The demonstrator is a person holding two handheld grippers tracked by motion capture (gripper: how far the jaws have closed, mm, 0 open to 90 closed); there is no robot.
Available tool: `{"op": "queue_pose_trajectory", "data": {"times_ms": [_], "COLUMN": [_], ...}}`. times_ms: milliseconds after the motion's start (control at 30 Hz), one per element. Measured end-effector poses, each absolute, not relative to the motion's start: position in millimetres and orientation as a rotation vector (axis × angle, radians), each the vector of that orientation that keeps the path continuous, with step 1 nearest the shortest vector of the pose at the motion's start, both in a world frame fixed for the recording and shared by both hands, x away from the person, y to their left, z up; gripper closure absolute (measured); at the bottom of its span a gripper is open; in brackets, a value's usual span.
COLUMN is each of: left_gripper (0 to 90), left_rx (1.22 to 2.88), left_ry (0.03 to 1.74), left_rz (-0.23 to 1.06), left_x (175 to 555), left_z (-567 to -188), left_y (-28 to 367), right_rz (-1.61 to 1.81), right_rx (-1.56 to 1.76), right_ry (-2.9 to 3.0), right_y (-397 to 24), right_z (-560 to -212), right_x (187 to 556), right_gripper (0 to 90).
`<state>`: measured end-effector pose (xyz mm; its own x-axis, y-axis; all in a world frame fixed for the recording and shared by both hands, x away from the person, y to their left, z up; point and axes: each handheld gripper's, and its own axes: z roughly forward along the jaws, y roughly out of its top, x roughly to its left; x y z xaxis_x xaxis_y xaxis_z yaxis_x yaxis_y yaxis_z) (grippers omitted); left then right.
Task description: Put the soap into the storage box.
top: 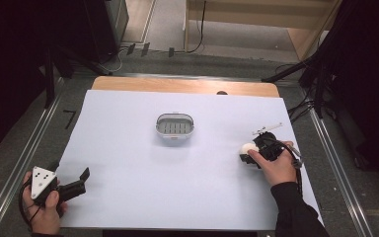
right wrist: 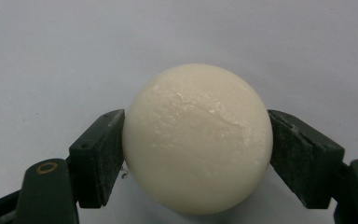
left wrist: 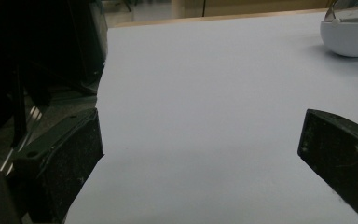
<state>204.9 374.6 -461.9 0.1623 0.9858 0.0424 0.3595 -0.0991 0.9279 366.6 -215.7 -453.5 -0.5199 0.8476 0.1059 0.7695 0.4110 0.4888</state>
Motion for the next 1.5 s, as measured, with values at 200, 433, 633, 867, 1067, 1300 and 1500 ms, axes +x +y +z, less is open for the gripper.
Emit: {"op": "queue_pose_trajectory", "data": {"times_ms": [200, 433, 633, 867, 1067, 1300, 1500], "left_gripper": [0.2, 0.2, 0.2, 0.2, 0.2, 0.2, 0.2], "left_rx": [1.604, 1.602, 1.599, 1.599, 1.602, 1.599, 1.593], "left_ry": [1.323, 1.323, 1.323, 1.322, 1.32, 1.324, 1.327], "left_rz": [0.946, 0.944, 0.943, 0.944, 0.945, 0.945, 0.945], "left_x": [204.9, 204.9, 204.7, 204.7, 204.8, 204.7, 204.6], "left_z": [-461.9, -461.9, -461.9, -461.9, -461.9, -461.9, -461.9], "left_y": [374.8, 375.0, 375.1, 375.1, 375.0, 375.0, 375.0], "right_rz": [0.724, 0.7, 0.729, 0.758, 0.785, 0.812, 0.79], "right_rx": [1.468, 1.433, 1.408, 1.388, 1.362, 1.346, 1.333], "right_ry": [2.51, 2.542, 2.528, 2.538, 2.55, 2.554, 2.577], "right_y": [-212.7, -208.9, -204.3, -198.7, -193.9, -187.9, -183.3], "right_z": [-454.6, -452.8, -451.9, -449.0, -444.5, -441.9, -441.1], "right_x": [369.6, 371.6, 370.2, 369.8, 370.7, 371.3, 373.3], "right_gripper": [23.7, 23.9, 24.0, 23.9, 24.0, 23.9, 23.9]}}
